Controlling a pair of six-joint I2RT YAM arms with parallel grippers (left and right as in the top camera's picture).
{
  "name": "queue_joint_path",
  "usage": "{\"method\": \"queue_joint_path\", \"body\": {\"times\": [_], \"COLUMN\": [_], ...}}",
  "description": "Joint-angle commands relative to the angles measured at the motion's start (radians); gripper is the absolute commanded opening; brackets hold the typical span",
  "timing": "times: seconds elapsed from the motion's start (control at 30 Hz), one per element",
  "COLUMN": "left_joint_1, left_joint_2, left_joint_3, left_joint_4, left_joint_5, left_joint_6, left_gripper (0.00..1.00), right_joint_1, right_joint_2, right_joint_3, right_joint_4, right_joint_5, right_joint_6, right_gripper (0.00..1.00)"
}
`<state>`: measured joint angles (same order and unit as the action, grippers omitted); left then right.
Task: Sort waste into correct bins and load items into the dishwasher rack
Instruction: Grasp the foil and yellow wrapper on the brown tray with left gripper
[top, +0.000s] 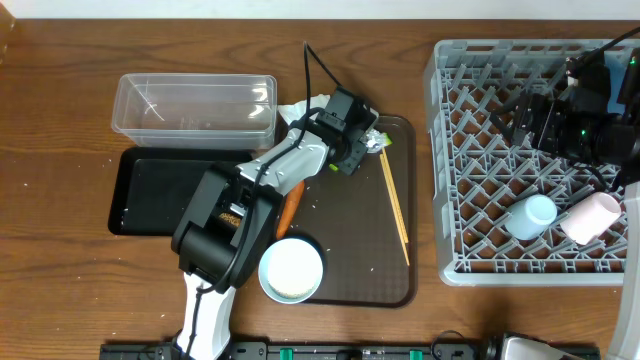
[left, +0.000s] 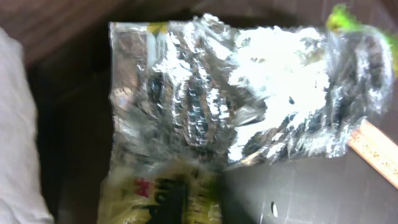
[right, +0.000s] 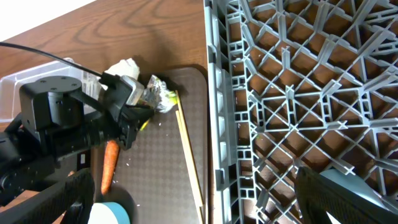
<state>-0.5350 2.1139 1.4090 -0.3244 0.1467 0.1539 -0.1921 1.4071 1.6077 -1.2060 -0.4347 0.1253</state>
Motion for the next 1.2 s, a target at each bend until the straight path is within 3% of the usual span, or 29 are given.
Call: {"method": "queue_joint_path", "body": {"times": [0.0, 0.37, 0.53, 0.6, 0.63, 0.7, 0.9, 0.97, 1.17], "left_joint_1": [-0.005, 0.05, 0.071, 0.066, 0.061, 0.048, 0.011, 0.005, 0.006], "left_joint_2": [-0.031, -0.322, -0.309, -0.263, -0.229, -0.158, -0.037, -0.018, 0.032], "left_joint_3": [0.008, 0.04, 0.029, 0.013, 0.01, 0.01, 0.01, 0.01, 0.01], "left_joint_4": [-0.044, -0.158, -0.122, -0.101, -0.088, -0.061, 0.005, 0.026, 0.042], "left_joint_5": [-0.001, -0.025, -0.019, 0.027, 0.066, 0.124, 0.125, 0.095, 0.043], "left_joint_6": [-0.024, -0.027, -0.027, -0.027, -0.027, -0.026, 0.012, 0.014, 0.014], "left_gripper": [0.06, 0.06, 0.07, 0.17, 0.31, 0.47, 0.78, 0.83, 0.84], "right_joint_1": [0.01, 0.01, 0.01, 0.01, 0.01, 0.01, 0.01, 0.01, 0.01], "right_joint_2": [0.003, 0.003, 0.003, 0.003, 0.003, 0.003, 0.003, 0.003, 0.006], "right_joint_3": [-0.002, -0.002, -0.002, -0.002, -0.002, -0.002, -0.002, -0.002, -0.002], "right_joint_4": [0.002, 0.03, 0.033, 0.032, 0.031, 0.027, 0.014, 0.01, 0.011], "right_joint_5": [-0.01, -0.01, -0.01, -0.01, -0.01, -0.01, -0.01, -0.01, -0.01], "right_joint_6": [-0.008, -0.007, -0.007, -0.007, -0.007, -0.007, -0.008, -0.008, -0.008], "right_gripper": [0.95, 0.95, 0.95, 0.95, 0.95, 0.95, 0.95, 0.95, 0.94]}}
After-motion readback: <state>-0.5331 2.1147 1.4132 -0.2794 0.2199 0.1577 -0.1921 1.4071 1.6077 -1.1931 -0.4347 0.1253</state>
